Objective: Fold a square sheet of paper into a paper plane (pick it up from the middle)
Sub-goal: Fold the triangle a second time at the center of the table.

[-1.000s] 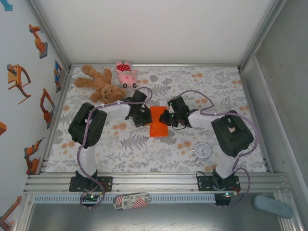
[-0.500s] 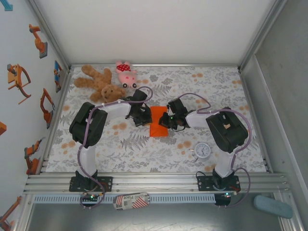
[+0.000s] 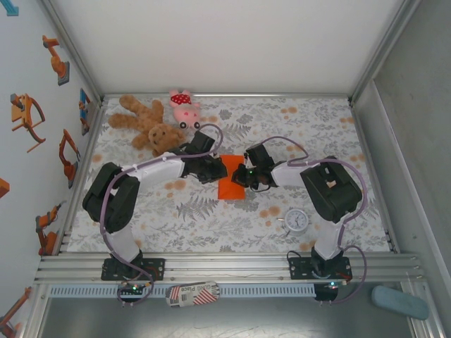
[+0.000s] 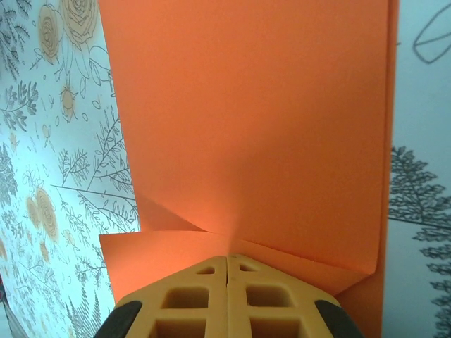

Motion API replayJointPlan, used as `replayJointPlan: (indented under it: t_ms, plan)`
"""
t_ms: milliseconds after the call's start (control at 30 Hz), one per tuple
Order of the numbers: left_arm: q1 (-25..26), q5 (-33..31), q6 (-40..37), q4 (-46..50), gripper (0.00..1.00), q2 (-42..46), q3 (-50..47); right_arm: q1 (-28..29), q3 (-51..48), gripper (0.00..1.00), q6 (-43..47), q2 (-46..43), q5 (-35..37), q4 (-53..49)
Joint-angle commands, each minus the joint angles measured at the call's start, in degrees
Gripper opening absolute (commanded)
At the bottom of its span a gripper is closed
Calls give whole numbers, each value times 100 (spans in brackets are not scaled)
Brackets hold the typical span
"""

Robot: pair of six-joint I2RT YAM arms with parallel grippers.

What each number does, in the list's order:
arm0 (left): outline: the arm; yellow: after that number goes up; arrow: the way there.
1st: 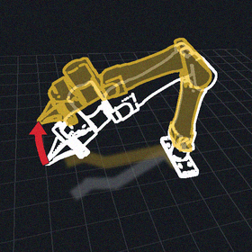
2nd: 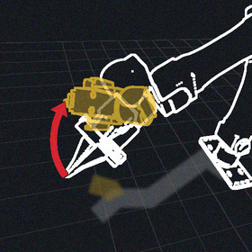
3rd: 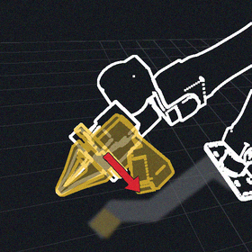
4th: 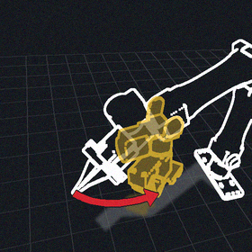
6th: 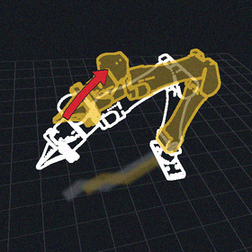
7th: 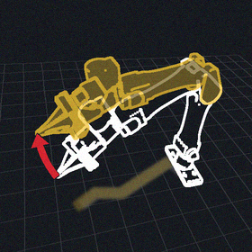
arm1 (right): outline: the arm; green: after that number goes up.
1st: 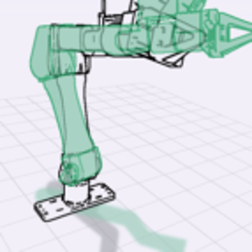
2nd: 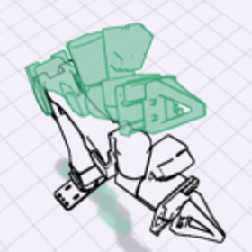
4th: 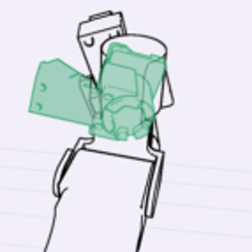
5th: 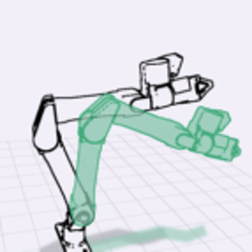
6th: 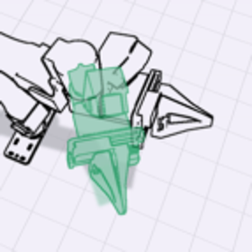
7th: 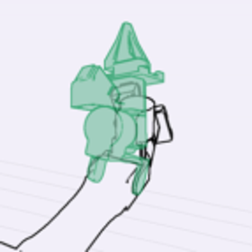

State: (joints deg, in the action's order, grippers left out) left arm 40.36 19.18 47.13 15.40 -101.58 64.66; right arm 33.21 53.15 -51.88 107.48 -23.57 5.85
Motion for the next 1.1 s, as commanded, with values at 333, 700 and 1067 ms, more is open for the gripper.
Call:
replayJointPlan:
  t_ms: [333, 700, 1067]
  plan:
    - [209, 86, 342, -94, 8, -483, -94, 19, -252, 0, -85, 378, 362, -629]
    - [220, 166, 342, -134, 8, -757, 25, 18, -288, 0, -74, 377, 353, -633]
    - [220, 298, 261, -185, 9, -829, 107, 19, -305, 0, -94, 405, 353, -637]
